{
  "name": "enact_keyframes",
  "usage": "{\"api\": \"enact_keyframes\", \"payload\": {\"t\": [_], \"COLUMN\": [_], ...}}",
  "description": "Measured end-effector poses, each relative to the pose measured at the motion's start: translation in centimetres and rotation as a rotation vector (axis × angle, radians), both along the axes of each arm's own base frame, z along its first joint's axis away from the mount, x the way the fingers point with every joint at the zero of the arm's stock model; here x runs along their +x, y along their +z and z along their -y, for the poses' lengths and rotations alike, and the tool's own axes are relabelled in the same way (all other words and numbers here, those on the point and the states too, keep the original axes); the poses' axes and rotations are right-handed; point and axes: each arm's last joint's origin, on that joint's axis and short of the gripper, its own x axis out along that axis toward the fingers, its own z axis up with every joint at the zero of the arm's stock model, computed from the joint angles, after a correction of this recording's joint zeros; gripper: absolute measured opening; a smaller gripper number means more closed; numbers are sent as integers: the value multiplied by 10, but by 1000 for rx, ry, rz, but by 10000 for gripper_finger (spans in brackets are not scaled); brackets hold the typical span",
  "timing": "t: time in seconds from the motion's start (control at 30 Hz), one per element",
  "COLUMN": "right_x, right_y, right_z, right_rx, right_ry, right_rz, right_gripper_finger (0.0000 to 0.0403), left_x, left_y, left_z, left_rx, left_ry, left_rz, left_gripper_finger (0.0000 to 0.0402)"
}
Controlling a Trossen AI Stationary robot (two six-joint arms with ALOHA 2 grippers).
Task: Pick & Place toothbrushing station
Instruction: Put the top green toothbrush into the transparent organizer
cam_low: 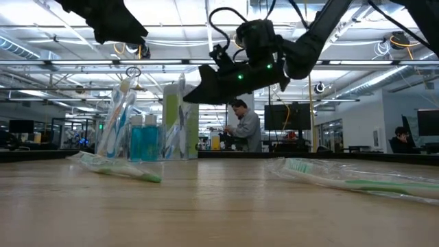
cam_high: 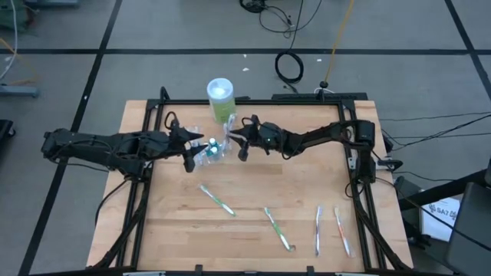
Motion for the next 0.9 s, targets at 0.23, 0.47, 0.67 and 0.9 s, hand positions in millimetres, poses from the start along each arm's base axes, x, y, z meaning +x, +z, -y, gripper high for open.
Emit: {"api": "enact_keyframes", "payload": {"t": [0.23, 0.47, 0.67, 0.9], "right_x": [-14, -34, -45, -47], "right_y": [29, 51, 58, 56], "right_z": [-14, -33, -51, -69], "right_rx": [33, 82, 112, 106], "right_ry": [23, 55, 89, 138], "right_rz": [-97, -216, -306, -347], "right_gripper_finger": [134, 143, 138, 145], "left_x": [7, 20, 37, 52], "left_y": [-6, -17, -29, -48], "left_z": [3, 12, 27, 52], "left_rx": [-73, -149, -186, -252], "left_ry": [-44, -194, -301, -363], "left_rz": [-22, -85, -123, -189], "left_gripper_finger": [191, 191, 191, 191]}}
